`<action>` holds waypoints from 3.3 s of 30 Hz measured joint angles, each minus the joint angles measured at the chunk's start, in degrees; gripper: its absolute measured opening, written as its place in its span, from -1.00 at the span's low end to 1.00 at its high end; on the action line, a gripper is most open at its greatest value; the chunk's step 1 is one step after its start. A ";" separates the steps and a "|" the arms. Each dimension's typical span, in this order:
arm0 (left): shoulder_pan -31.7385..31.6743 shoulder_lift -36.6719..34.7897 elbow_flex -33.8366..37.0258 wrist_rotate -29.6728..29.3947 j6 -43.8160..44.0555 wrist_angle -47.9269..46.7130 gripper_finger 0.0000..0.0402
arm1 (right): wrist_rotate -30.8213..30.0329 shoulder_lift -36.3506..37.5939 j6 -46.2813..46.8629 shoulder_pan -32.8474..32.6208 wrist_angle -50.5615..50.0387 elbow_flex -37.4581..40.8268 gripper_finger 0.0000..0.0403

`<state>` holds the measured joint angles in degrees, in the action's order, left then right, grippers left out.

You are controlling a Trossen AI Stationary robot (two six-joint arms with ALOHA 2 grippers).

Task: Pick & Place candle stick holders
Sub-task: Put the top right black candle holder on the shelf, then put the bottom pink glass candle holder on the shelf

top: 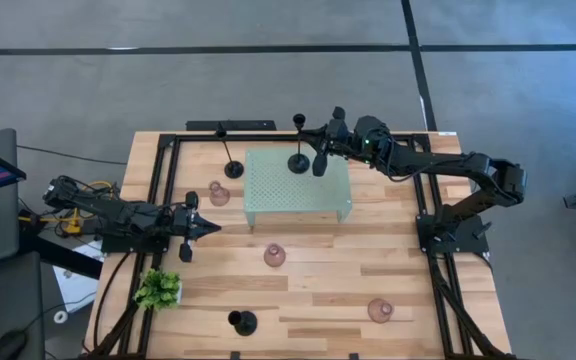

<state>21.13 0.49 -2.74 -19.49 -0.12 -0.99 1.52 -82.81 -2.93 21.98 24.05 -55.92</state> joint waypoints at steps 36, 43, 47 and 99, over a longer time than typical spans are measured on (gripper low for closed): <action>0.00 0.00 -0.01 0.02 0.44 -0.07 -0.96 | -0.59 28.11 -1.56 -0.85 -54.21 0.06 -0.54; 0.00 0.00 0.00 0.02 0.44 -0.04 -0.96 | -0.57 30.14 -0.19 -6.05 -61.14 0.06 -0.68; 0.02 0.00 0.00 0.01 0.44 -0.02 -0.96 | -0.54 30.06 -0.49 -8.98 -61.65 0.07 -0.71; 0.01 0.49 0.00 0.07 2.56 -0.03 -0.96 | 7.55 23.26 59.83 -48.21 -63.01 0.09 -0.71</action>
<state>21.14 0.98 -2.74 -19.42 2.44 -1.03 9.07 -59.54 56.90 -26.23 -38.95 -55.83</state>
